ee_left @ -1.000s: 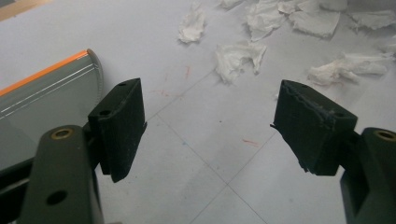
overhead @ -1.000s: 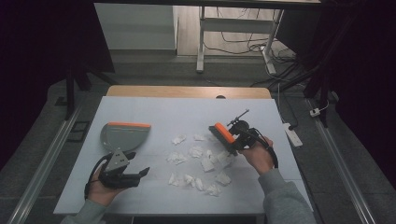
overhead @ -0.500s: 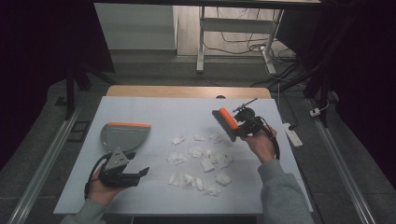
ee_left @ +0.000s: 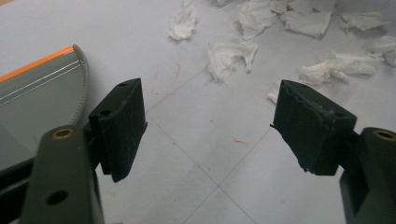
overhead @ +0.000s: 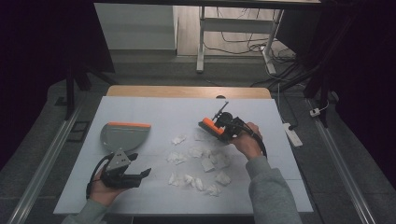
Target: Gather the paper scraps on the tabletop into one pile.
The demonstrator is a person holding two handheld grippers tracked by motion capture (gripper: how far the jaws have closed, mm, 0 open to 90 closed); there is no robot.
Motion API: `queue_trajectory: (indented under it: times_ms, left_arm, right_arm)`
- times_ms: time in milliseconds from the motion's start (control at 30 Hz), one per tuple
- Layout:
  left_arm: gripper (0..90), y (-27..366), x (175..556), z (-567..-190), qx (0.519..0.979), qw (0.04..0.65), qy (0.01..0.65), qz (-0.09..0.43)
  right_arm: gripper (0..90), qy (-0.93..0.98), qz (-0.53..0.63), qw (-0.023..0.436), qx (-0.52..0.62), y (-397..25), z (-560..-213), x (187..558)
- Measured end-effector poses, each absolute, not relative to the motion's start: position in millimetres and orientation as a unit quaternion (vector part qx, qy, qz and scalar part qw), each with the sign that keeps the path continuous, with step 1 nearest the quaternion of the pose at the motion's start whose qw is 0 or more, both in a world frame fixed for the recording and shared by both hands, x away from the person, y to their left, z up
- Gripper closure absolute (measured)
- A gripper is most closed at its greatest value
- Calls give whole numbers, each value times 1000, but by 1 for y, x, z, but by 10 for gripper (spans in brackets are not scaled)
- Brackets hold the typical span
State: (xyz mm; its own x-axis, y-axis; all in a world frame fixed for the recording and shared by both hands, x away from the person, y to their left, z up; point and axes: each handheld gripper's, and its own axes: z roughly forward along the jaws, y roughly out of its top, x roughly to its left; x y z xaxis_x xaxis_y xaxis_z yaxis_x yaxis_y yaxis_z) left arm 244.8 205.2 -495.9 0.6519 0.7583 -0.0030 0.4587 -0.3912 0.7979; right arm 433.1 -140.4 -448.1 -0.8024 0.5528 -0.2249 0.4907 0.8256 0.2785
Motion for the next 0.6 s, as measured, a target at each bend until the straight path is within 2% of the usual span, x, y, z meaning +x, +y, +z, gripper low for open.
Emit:
queue_trajectory:
  times_ms: [233, 433, 533, 600]
  left_arm:
    - [258, 208, 244, -495, 809, 408, 380, 186]
    - [257, 208, 245, -496, 809, 407, 381, 185]
    - [257, 208, 246, -497, 810, 406, 381, 183]
    - [257, 209, 246, -497, 810, 407, 382, 182]
  right_arm:
    - [710, 964, 127, 88, 216, -139, -439, 406]
    - [709, 940, 187, 139, 251, -153, -409, 415]
    - [709, 940, 170, 160, 249, -142, -410, 426]
    - [709, 943, 158, 157, 249, -131, -417, 437]
